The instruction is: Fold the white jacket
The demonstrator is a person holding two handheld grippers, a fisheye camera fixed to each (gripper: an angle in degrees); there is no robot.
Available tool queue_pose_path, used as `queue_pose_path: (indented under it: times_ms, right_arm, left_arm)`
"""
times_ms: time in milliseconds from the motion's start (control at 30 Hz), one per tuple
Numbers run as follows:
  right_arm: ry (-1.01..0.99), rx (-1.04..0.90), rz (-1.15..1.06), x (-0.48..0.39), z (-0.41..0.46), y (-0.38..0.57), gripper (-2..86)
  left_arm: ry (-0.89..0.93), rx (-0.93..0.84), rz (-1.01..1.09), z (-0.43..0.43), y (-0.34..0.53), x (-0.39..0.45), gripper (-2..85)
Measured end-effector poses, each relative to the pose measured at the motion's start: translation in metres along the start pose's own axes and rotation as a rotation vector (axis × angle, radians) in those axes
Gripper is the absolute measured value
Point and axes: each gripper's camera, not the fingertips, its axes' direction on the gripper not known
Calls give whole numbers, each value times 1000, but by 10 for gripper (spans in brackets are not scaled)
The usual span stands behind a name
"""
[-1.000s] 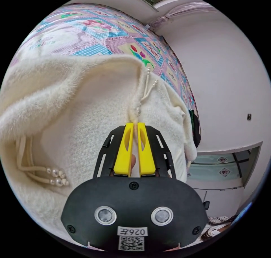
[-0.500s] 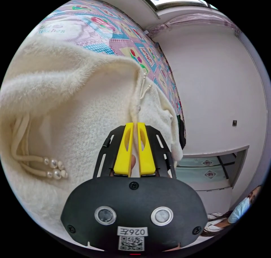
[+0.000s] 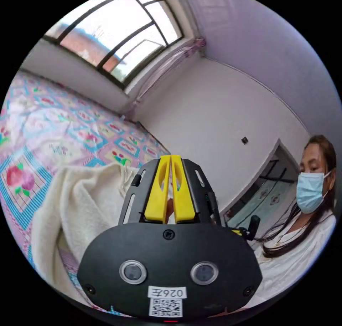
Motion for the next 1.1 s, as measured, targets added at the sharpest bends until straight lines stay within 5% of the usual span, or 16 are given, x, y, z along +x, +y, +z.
queue_pose_path:
  times_ms: [167, 267, 367, 533, 600, 833, 933, 1033, 1100]
  right_arm:
    - [-84, 647, -73, 9, -158, -27, 39]
    - [-290, 810, -161, 9, -202, -40, 47]
    - [-331, 712, -225, 10, -233, -58, 4]
    - [-484, 482, -64, 34, -185, -62, -8]
    - [-564, 377, 4, 38, -152, -53, -8]
    - [-522, 19, 57, 54, -41, -48, -1]
    - [-585, -85, 61, 70, 16, -68, -1]
    - [-624, -149, 53, 76, 70, -91, -8]
    - [-650, -178, 33, 75, 100, -105, -9]
  left_arm:
    - [-78, 404, 409, -122, -10, 143, -9]
    - [148, 564, 519, -160, -5, 183, -8]
    - [346, 416, 578, -162, -14, 197, -8]
    - [-41, 40, 346, -83, 7, 182, 14]
    - [-152, -220, 280, -25, 42, 171, 102]
    - [-177, -748, 89, 79, 159, 167, 227]
    - [-355, -917, 169, 106, 196, 179, 205]
    - [-654, -1089, 321, 134, 221, 182, 53]
    - [-737, -1130, 390, 140, 220, 183, 23]
